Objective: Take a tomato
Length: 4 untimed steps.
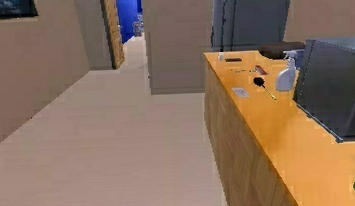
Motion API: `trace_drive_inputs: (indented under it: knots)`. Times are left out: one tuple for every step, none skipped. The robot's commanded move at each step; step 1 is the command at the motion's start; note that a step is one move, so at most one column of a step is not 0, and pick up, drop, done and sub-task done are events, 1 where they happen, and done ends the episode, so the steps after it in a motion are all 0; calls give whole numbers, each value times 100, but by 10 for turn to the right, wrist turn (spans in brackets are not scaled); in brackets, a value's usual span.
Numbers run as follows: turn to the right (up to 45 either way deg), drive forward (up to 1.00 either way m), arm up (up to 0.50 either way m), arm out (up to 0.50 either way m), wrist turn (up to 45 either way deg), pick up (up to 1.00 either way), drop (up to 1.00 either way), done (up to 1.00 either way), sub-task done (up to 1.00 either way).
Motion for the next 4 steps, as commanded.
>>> trace_drive_inputs:
  knots:
    - [0, 0, 50, 0, 0, 0, 0, 0, 0]
    - [0, 0, 38, 0, 0, 0, 0, 0, 0]
    - [0, 0, 0, 28, 0, 0, 0, 0, 0]
    - [0, 0, 0, 0, 450, 0, 0, 0, 0]
